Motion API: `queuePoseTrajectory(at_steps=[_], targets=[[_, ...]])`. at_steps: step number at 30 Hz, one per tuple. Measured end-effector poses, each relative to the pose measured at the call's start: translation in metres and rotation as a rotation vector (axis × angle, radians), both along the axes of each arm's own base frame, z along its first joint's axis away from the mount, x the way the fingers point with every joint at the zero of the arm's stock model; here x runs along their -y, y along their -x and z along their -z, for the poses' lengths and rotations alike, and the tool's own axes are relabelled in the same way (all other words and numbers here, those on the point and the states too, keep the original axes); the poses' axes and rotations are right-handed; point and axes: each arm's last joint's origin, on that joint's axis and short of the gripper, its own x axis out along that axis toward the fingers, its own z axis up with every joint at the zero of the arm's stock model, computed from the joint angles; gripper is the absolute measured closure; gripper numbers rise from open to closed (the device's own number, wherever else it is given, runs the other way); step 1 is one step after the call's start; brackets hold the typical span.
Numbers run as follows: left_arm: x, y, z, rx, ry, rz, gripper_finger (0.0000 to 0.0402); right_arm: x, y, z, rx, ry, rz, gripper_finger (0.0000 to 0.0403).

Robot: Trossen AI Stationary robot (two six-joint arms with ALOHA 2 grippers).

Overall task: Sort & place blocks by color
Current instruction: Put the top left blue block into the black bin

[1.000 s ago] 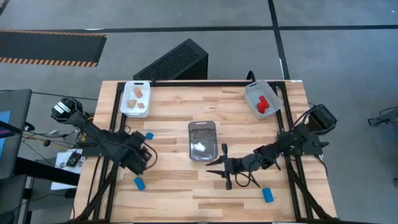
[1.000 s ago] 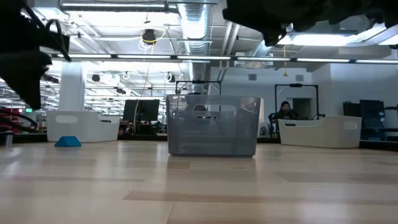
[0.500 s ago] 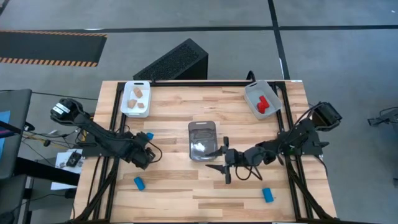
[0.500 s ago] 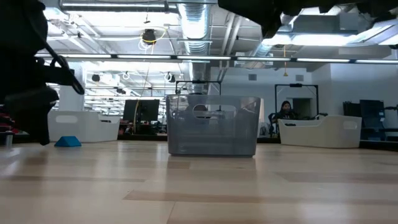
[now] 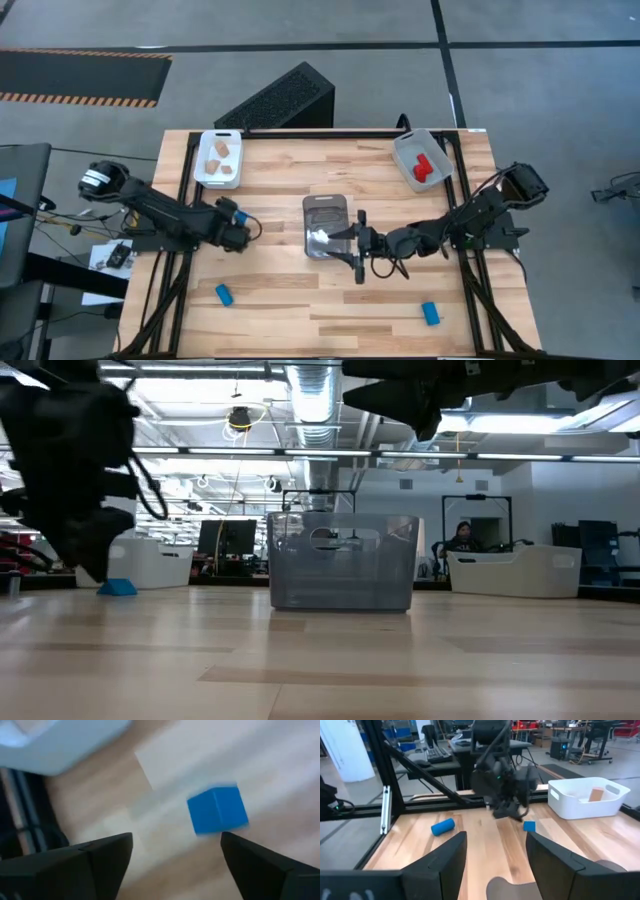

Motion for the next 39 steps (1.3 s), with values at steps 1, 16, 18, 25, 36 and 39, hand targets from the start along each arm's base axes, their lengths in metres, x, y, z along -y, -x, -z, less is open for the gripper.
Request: queuePoseTrajectory(at_steps=[1,16,18,25,36,39], targets=[[-0.004,-0.001,0.000,0.008,-0.015,-0.022,0.0098,0.000,0.000,0.000,-0.005,0.002,0.000,0.0173],[-0.039,-0.022,0.006,0.075,0.070,0.022,0.0102,-0.002,0.002,0.010,-0.094,0.001,-0.004,0.0173],[-0.043,-0.023,0.006,0.073,0.070,0.024,0.0113,-0.002,0.002,0.010,-0.098,-0.003,-0.002,0.0173],[-0.050,-0.021,0.018,0.135,0.140,0.045,0.0179,-0.004,0.003,0.010,-0.098,-0.003,-0.012,0.0173],[-0.051,-0.022,0.018,0.130,0.151,0.073,0.0299,-0.006,0.004,0.010,-0.103,0.000,-0.018,0.0173],[-0.049,-0.029,0.009,0.147,0.179,0.090,0.0300,-0.007,0.001,0.008,-0.124,0.009,-0.018,0.0173]])
